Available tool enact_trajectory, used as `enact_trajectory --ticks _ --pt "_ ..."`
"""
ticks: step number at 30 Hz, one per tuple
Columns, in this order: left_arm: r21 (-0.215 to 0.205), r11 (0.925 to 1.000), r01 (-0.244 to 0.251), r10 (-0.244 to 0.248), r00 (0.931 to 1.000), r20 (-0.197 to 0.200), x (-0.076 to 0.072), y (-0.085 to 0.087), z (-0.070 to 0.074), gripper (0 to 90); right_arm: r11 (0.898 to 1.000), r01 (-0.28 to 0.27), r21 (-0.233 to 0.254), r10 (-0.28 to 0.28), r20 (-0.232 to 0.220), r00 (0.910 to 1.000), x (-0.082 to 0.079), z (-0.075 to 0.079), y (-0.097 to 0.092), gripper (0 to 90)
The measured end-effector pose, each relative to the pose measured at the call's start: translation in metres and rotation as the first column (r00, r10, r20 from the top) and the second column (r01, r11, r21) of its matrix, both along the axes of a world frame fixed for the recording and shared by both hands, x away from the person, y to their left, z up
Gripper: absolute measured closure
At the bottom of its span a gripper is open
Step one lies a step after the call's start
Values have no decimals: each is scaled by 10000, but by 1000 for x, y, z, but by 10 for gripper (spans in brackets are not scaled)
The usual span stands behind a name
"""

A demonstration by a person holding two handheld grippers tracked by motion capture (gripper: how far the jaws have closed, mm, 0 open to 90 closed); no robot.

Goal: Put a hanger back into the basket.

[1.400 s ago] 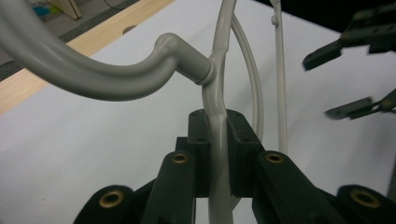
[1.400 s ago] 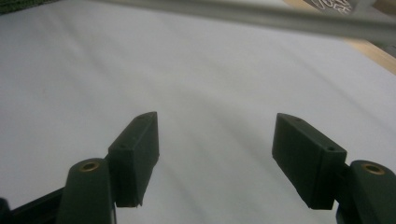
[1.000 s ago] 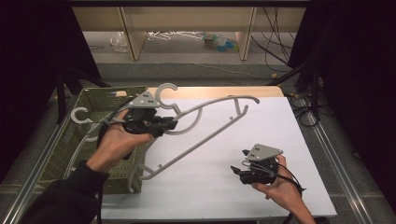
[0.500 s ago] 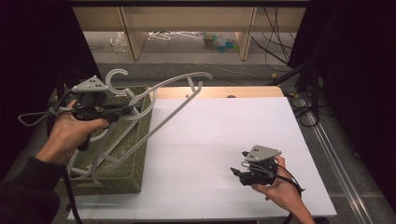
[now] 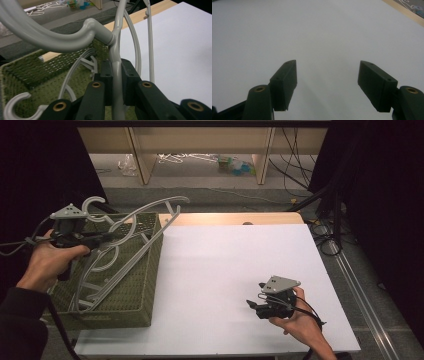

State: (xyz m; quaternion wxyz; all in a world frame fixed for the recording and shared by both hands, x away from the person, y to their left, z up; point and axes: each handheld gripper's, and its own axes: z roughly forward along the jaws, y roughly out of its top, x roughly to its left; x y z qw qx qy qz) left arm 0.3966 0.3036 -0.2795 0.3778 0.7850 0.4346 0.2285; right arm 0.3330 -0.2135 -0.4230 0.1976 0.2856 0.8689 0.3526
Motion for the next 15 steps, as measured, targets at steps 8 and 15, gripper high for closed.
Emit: enact_trajectory --ticks 8,15 --pt "450 9980 -446 430 9984 355 8 21 -9 812 10000 22 52 -22 -9 10000 0 0 0 318" --pt "854 9921 -923 903 9956 264 16 42 -19 813 10000 4 48 -4 16 10000 0 1 0 316"
